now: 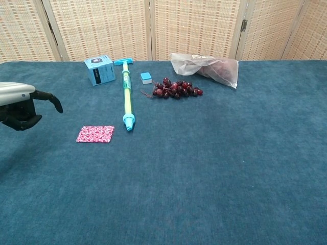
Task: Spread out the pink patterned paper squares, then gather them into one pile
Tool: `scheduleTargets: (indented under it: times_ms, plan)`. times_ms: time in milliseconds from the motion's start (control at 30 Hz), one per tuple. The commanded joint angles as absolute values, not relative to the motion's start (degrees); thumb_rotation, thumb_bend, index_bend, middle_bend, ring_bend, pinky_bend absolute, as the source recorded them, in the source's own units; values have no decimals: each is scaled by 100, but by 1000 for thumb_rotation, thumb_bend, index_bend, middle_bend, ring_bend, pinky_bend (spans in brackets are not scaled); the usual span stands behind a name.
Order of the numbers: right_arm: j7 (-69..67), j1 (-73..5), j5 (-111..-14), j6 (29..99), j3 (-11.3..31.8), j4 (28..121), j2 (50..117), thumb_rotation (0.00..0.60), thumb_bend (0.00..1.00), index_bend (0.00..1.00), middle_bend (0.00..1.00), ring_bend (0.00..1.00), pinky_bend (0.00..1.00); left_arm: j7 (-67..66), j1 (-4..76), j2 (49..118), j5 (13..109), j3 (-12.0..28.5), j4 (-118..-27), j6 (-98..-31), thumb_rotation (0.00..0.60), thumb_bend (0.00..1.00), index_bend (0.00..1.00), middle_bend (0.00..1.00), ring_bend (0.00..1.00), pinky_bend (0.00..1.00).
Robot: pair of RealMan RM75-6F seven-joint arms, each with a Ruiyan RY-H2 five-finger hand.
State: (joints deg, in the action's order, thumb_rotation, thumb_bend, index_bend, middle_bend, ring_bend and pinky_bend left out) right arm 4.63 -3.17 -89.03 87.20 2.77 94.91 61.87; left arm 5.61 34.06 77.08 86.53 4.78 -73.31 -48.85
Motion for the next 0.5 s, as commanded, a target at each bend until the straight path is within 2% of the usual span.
scheduleTargets:
  times_ms: [33,500]
  plan:
    - [451,-319,-8902,8713,276,9477,6194,600,244,0,260,176,191,443,3568,7905,8343,496,-7172,-4584,600,719,266,1000,993,1000]
    - [338,-358,-8768,8576,296,9334,6286,600,244,0,263,187,191,1,3835,8373,8003,418,-7128,-4319,600,739,232,1000,1000,1000]
